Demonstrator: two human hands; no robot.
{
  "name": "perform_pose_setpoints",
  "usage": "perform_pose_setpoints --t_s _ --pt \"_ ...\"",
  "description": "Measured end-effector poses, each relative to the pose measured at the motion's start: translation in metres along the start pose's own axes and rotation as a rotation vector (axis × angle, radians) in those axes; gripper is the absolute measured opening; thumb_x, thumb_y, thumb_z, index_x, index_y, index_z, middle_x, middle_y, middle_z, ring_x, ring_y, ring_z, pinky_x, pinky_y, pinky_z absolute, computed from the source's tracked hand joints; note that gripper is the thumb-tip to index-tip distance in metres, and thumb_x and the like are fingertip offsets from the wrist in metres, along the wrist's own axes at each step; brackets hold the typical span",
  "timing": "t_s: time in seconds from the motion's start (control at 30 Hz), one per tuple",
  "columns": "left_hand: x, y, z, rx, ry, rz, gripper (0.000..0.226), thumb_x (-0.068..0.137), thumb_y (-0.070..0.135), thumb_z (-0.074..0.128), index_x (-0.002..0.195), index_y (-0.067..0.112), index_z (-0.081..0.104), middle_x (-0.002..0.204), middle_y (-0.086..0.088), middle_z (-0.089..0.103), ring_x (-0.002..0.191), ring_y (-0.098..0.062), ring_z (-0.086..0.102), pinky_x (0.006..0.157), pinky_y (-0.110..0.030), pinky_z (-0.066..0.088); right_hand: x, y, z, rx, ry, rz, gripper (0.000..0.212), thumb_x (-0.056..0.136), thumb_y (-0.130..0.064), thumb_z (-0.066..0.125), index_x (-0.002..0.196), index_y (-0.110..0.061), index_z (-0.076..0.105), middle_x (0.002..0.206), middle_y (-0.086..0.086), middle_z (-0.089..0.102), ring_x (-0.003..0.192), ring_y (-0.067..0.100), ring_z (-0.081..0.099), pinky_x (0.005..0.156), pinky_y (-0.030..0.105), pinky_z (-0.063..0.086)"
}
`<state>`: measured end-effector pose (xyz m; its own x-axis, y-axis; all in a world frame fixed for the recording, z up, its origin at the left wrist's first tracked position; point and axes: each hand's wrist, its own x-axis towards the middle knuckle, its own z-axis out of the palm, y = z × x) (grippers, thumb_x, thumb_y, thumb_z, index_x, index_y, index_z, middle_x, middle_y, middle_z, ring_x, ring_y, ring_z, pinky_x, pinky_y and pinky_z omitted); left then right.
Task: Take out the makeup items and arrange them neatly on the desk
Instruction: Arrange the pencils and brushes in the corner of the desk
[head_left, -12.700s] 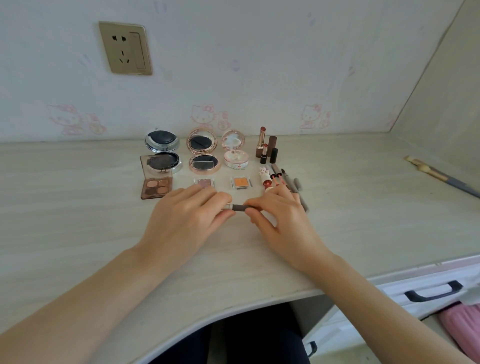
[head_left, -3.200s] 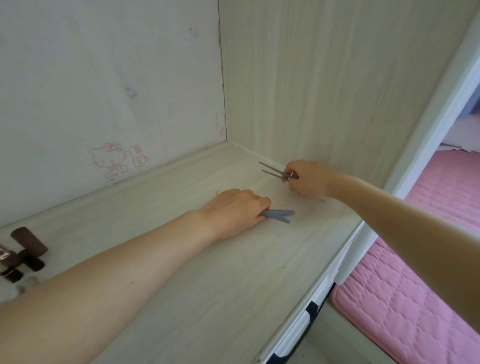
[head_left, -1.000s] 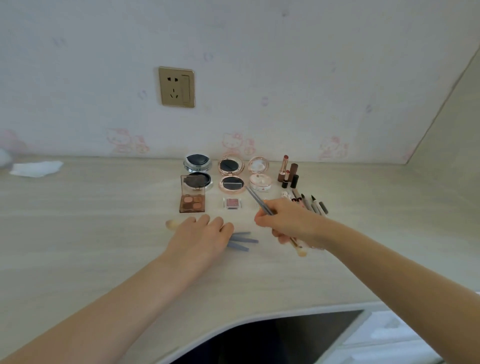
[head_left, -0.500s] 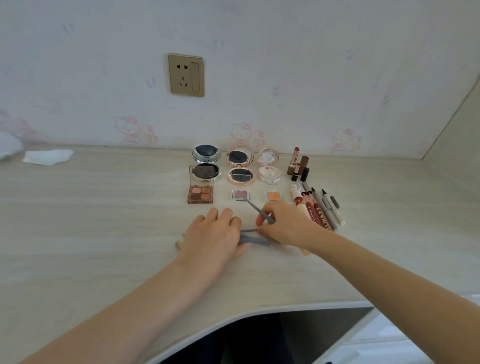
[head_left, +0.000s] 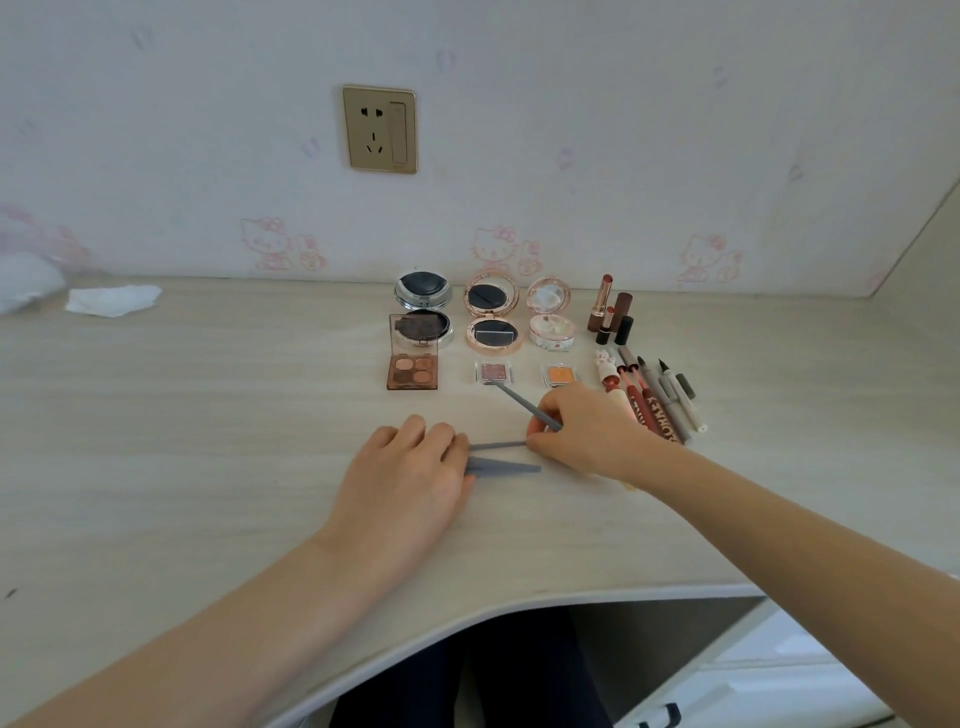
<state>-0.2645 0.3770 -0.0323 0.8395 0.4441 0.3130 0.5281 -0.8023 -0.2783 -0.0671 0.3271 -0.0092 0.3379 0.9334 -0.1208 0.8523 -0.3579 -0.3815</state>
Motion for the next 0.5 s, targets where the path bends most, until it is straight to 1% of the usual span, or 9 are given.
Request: perform_pose_setpoints --t_s 0.1,0.17,0.2,0.23,0.27,0.3,0.37,0.43,0.5 --pt "0.000 0.001 0.003 0.027 0.004 -0.004 0.035 0.087 0.030 0.046 0.099 0.009 0.072 0.086 -0.001 0.067 0.078 -0.026 0.063 0.065 -0.034 0.052 -0.003 0.003 0.002 -0.006 0.007 0.003 0.010 0.088 -0.027 0.060 0.085 -0.019 0.065 0.075 -0.007 0.058 0.063 0.004 0.050 0.048 0.012 0.032" --pt "0.001 0.002 0.003 -0.020 0.017 -0.001 0.043 0.090 0.029 0.037 0.108 0.008 0.070 0.101 -0.004 0.069 0.092 -0.028 0.064 0.079 -0.037 0.053 -0.005 0.005 0.003 0.022 0.006 0.002 0.009 0.088 -0.026 0.061 0.081 -0.021 0.063 0.074 -0.008 0.057 0.062 0.004 0.051 0.048 0.011 0.032" --pt "0.002 0.002 0.005 -0.059 0.003 0.000 0.043 0.094 0.029 0.036 0.118 0.009 0.066 0.115 -0.007 0.066 0.106 -0.030 0.061 0.091 -0.039 0.051 -0.005 0.005 0.003 0.033 0.008 -0.005 0.009 0.088 -0.025 0.062 0.080 -0.022 0.062 0.073 -0.008 0.057 0.061 0.004 0.050 0.047 0.011 0.032" --pt "0.004 0.002 0.007 -0.105 -0.049 0.003 0.043 0.099 0.029 0.034 0.132 0.011 0.055 0.134 -0.009 0.055 0.124 -0.030 0.051 0.104 -0.042 0.042 -0.005 0.006 0.003 0.037 0.010 -0.017 0.009 0.087 -0.024 0.062 0.079 -0.022 0.062 0.072 -0.008 0.056 0.060 0.004 0.050 0.047 0.011 0.032" --pt "0.005 0.000 0.012 -0.149 -0.117 0.010 0.046 0.103 0.031 0.029 0.145 0.013 0.038 0.151 -0.007 0.036 0.139 -0.028 0.032 0.114 -0.042 0.027 -0.005 0.005 0.002 0.042 0.011 -0.031 0.009 0.087 -0.023 0.063 0.079 -0.021 0.063 0.070 -0.008 0.055 0.059 0.004 0.049 0.048 0.012 0.032" --pt "0.006 -0.003 0.017 -0.183 -0.178 0.012 0.049 0.104 0.033 0.022 0.151 0.017 0.021 0.159 -0.002 0.017 0.146 -0.024 0.013 0.119 -0.041 0.013 -0.004 0.005 0.000 0.049 0.013 -0.045 0.008 0.086 -0.022 0.064 0.078 -0.021 0.064 0.068 -0.008 0.055 0.058 0.004 0.048 0.048 0.012 0.032" --pt "0.009 -0.007 0.023 -0.202 -0.219 0.029 0.052 0.104 0.034 0.016 0.153 0.022 0.006 0.161 0.005 -0.003 0.147 -0.020 -0.008 0.119 -0.040 -0.001 -0.003 0.004 -0.003 0.062 0.015 -0.071 0.012 0.085 -0.021 0.066 0.074 -0.022 0.062 0.064 -0.010 0.051 0.056 0.003 0.046 0.048 0.013 0.030" --pt "0.011 -0.007 0.026 -0.245 -0.245 0.033 0.052 0.103 0.034 0.015 0.153 0.024 0.003 0.160 0.008 -0.004 0.147 -0.017 -0.009 0.120 -0.038 -0.002 -0.004 0.003 -0.005 0.074 0.003 -0.093 0.020 0.084 -0.020 0.067 0.066 -0.024 0.060 0.060 -0.010 0.048 0.053 0.002 0.044 0.045 0.011 0.030" --pt "0.012 -0.005 0.026 -0.316 -0.274 -0.004 0.051 0.103 0.034 0.016 0.152 0.025 0.004 0.160 0.008 0.001 0.147 -0.016 -0.004 0.120 -0.037 0.000 -0.005 0.005 -0.005 0.132 -0.027 -0.095 0.018 0.083 -0.019 0.069 0.066 -0.023 0.063 0.057 -0.011 0.048 0.050 0.002 0.043 0.044 0.010 0.032"
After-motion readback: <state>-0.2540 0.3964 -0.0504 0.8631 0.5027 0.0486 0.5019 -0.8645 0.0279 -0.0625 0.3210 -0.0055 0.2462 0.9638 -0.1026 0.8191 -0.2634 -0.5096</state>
